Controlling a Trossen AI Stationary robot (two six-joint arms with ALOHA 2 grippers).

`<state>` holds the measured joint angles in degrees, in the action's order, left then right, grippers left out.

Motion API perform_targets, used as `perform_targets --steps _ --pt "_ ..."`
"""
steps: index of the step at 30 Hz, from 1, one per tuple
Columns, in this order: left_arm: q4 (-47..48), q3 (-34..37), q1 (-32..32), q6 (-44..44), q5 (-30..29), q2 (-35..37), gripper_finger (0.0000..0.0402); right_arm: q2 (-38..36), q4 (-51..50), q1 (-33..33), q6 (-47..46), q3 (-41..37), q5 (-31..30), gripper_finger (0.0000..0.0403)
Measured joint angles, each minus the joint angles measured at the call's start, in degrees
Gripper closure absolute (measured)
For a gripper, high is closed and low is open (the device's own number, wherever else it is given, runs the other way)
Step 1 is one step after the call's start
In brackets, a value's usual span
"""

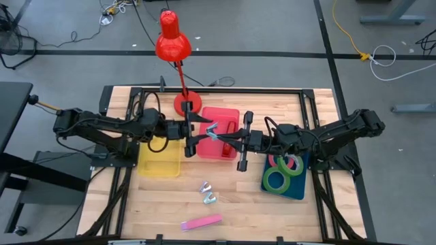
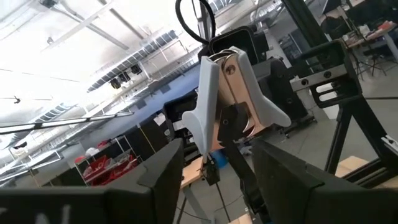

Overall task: Pick and place Stapler, Stapler remover, tape
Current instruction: Put the light blue staple remover into the yellow bin

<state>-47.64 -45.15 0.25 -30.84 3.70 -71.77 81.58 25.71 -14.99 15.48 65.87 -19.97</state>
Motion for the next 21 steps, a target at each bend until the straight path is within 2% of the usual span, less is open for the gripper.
perform_targets --steps 9,21 --pt "-0.1 0.0 0.0 -0.3 0.0 0.0 0.0256 0.0 0.0 0.0 0.0 0.0 -0.1 0.0401" --pt "-0.1 0.0 0.0 -0.5 0.0 0.0 0.0286 0.0 -0.5 0.0 -2.6 0.0 -0.1 0.0401"
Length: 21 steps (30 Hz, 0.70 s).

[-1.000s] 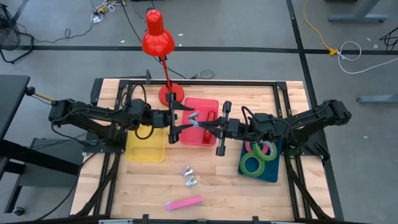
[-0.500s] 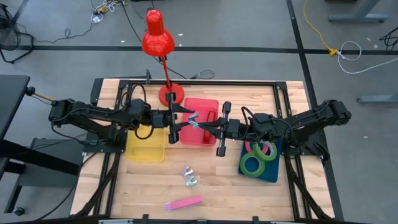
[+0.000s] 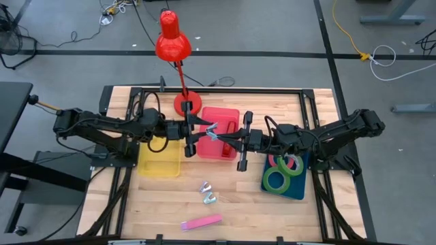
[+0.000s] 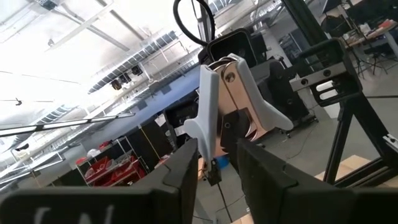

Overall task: Pick and place Stapler, Stapler remover, tape
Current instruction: Put the light blue staple remover into the yellow bin

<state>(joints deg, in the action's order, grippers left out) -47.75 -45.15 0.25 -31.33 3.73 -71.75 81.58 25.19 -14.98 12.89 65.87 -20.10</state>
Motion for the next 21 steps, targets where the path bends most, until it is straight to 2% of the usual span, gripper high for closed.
perform_targets --steps 4,9,21 --pt "0.0 0.0 0.0 0.0 0.0 0.0 0.0292 0.0 0.0 0.0 -0.3 0.0 -0.1 0.0401" --pt "0.1 0.0 0.0 0.0 -0.1 0.0 0.0301 0.0 -0.9 0.0 -0.2 0.0 -3.5 0.0401" --pt "0.2 0.0 0.0 0.0 -0.1 0.1 0.0334 0.0 -1.0 0.0 -0.2 0.0 -3.0 0.0401"
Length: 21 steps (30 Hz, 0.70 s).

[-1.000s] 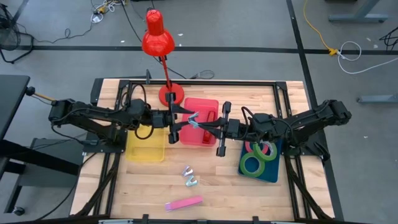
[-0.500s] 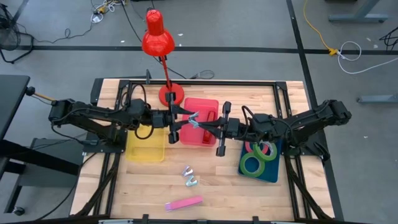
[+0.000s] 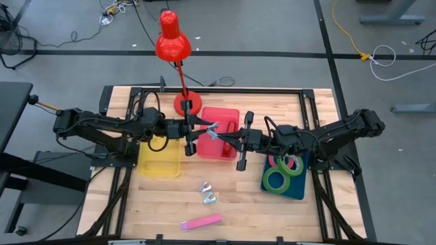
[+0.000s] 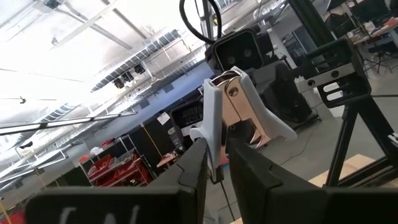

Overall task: Pick and place Stapler, Stapler remover, tape
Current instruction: Put the light blue staple remover into the yellow bin

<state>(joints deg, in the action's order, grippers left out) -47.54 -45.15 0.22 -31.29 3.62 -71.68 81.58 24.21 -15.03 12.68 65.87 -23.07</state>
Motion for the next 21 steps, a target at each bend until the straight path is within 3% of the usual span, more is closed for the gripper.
perform_targets --steps 21 --pt "0.3 0.0 0.0 0.1 0.0 0.0 0.0386 0.0 0.1 0.0 1.3 0.0 0.1 0.04"
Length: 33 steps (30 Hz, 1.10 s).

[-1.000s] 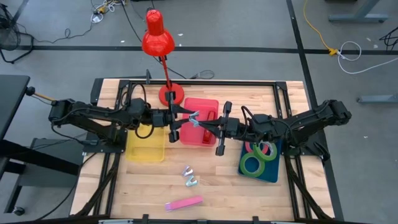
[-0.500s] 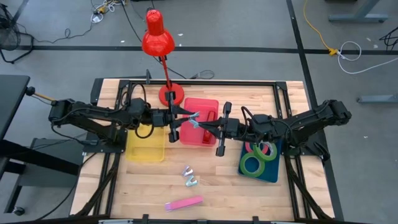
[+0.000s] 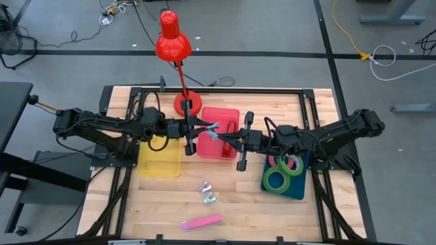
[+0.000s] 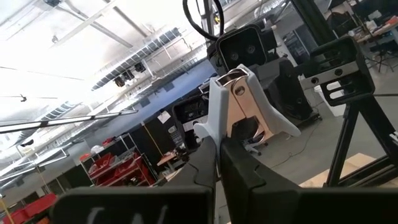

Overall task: Pick and place Stapler, Stapler remover, tape
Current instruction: Put the light blue staple remover into the yellow bin

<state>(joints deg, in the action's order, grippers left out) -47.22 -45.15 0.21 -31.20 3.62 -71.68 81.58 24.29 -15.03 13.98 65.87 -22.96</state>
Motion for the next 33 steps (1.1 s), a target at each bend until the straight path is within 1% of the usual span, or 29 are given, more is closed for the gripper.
perform_targets --steps 5,14,19,22,27,30,33 --pt "0.1 0.0 0.0 0.0 0.0 0.0 0.0387 0.0 0.1 0.0 -2.4 0.0 0.0 0.0381" --pt "0.3 0.0 0.1 -0.1 -1.2 0.0 0.0387 0.0 0.8 0.0 -4.5 0.0 -0.3 0.0295" --pt "1.1 0.0 0.1 -0.1 -4.0 -0.1 0.0387 0.0 2.9 -0.3 -4.5 0.0 3.3 0.0262" --pt "2.7 0.0 0.1 -0.1 -5.0 0.6 0.0388 -0.2 3.7 -0.9 -4.0 0.0 3.3 0.0254" --pt "5.2 0.0 0.1 -0.1 -6.6 2.5 0.0388 -0.9 3.3 -1.6 -0.8 0.0 0.2 0.0254" --pt "10.0 0.0 0.0 -0.1 -8.5 4.6 0.0388 -1.0 1.9 -1.7 0.8 0.0 -2.2 0.0259" --pt "15.3 0.0 0.0 0.1 -9.3 7.0 0.0388 -1.0 -1.7 -1.7 1.9 0.0 -4.4 0.0265"
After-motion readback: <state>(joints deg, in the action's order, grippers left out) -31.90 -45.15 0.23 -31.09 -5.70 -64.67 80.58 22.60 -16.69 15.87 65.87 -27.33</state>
